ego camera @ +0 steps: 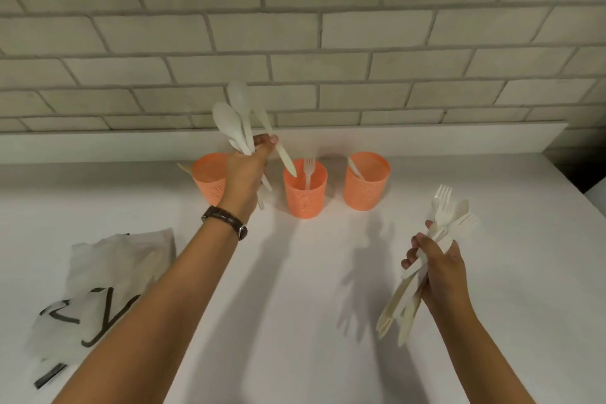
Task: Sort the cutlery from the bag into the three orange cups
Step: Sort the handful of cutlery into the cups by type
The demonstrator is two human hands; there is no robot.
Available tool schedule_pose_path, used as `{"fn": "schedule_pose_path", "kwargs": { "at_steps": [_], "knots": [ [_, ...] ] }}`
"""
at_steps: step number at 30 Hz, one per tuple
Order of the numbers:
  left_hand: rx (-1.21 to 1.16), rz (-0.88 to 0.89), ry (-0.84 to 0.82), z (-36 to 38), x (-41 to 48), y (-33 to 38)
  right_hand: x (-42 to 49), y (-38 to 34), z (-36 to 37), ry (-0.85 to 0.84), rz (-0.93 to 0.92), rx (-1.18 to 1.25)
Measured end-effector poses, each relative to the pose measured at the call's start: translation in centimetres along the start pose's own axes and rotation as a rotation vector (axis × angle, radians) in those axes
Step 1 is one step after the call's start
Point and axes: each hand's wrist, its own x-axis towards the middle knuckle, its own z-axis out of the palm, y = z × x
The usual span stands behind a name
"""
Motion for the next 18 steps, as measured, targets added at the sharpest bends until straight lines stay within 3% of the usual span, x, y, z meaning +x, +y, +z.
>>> {"fn": "schedule_pose_path", "kwargs": {
  "at_steps": [3,10,18],
  "knots": [
    [0.085,0.024,0.125,-2.7,2.2,0.6,0.5,0.3,0.9,-0.024,-0.003,-0.008],
    [-0.015,0.077,0.36,-7.8,6.8,0.0,1.1,1.9,3.7,-0.083,0.028,-0.028],
    [0.227,0.024,0.306,-9.5,8.4,-4.5,1.5,2.5,5.6,-0.132,0.031,-0.022]
  ]
}}
